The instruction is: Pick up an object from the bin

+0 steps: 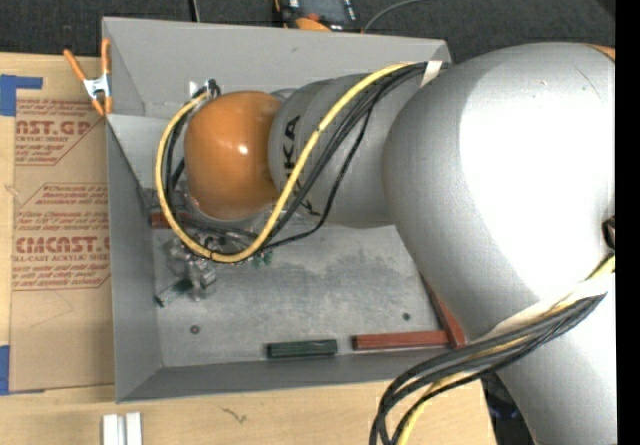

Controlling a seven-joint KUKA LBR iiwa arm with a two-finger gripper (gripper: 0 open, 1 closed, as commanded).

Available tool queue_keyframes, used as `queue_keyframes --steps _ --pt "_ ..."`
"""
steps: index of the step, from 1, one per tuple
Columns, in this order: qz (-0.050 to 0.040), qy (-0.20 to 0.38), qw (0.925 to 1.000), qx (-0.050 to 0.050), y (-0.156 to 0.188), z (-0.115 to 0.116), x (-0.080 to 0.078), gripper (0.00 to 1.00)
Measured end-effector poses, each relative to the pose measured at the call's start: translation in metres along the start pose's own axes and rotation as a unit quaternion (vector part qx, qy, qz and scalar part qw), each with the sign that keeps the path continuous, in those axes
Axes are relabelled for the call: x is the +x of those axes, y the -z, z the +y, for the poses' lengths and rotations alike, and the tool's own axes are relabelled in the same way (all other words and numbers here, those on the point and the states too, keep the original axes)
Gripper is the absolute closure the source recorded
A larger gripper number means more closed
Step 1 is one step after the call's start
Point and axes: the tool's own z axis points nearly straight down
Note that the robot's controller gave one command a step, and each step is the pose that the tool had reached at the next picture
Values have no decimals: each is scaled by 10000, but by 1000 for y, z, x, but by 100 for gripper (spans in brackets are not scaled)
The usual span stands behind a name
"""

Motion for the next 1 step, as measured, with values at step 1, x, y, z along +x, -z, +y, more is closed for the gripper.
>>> queue_keyframes --steps 1 --pt "-30 590 9983 24 131 -32 36 100"
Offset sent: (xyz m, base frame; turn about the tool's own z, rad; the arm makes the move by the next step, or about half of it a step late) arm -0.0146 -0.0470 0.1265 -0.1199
